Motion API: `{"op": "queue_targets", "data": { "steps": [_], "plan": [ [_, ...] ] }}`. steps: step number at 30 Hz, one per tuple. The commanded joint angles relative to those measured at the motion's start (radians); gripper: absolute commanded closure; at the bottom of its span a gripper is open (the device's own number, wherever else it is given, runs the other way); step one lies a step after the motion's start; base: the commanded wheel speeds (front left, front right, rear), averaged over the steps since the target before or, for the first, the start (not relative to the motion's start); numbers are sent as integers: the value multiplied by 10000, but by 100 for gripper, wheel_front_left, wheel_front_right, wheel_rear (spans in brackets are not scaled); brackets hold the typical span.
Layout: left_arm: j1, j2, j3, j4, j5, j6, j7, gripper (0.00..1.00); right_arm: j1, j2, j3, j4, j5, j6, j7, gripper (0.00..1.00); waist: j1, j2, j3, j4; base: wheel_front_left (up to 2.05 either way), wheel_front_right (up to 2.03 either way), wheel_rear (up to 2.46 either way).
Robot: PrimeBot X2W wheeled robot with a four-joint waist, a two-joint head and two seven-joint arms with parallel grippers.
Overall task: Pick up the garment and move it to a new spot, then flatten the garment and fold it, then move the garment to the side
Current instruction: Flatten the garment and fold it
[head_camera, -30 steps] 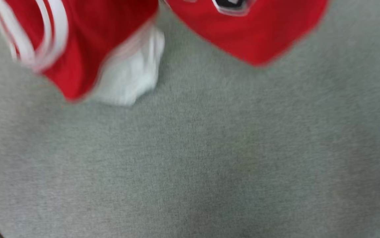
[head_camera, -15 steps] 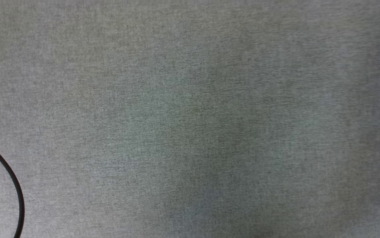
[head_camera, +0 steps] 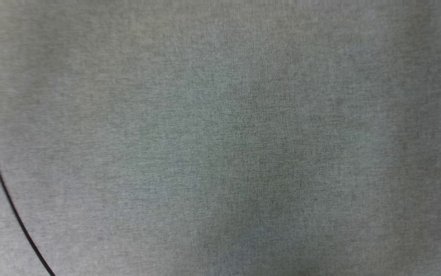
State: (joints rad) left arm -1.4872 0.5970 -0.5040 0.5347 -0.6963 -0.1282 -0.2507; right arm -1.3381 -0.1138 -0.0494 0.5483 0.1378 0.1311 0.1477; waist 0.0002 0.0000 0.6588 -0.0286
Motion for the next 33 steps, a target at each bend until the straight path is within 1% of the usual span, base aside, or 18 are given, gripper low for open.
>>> {"op": "queue_targets", "data": {
  "steps": [1,4,7,11,14,18,24,25,28,33],
  "plan": [
    [700,-63,-37,-227,-29,-9,-92,100,453,76,169,147,102,-7,-182,100,-2,0,-298,57,0,0,0],
    [2107,-120,-138,-768,-46,5,-139,100,1212,-22,689,332,278,-7,-507,100,-2,0,-710,102,0,0,0],
    [3660,-191,-153,-1443,-96,181,-156,100,2032,-121,1247,486,628,-7,-745,100,-2,0,-1174,140,0,0,0],
    [5723,6,-269,-2430,74,571,-162,100,3185,-500,2198,546,1230,-7,-881,100,-2,0,-1804,196,0,0,0],
    [7221,109,-381,-2943,-27,797,-161,100,4147,-832,2674,498,1792,-7,-893,100,-2,0,-2270,254,0,0,0],
    [8873,467,-642,-3362,-90,982,-161,100,5365,-1335,3111,314,2605,-7,-812,100,-2,0,-2833,328,0,0,0],
    [10923,1253,-613,-3762,-511,1278,-44,100,6964,-1947,3877,-272,3851,-7,-486,100,-2,0,-3653,315,0,0,0],
    [10923,1253,-613,-3762,-511,1278,-44,100,6964,-1947,3877,-272,3851,-7,-486,100,-2,0,-3653,315,0,0,0],
    [11795,1632,-653,-4162,-745,1419,129,100,7561,-2080,3976,-580,4498,-7,-284,100,-2,0,-4012,323,0,0,0],
    [12916,2077,-899,-5036,-1068,1553,588,100,8637,-2485,4038,-1118,5141,-7,73,100,-2,0,-4527,407,0,0,0]
  ]
}}
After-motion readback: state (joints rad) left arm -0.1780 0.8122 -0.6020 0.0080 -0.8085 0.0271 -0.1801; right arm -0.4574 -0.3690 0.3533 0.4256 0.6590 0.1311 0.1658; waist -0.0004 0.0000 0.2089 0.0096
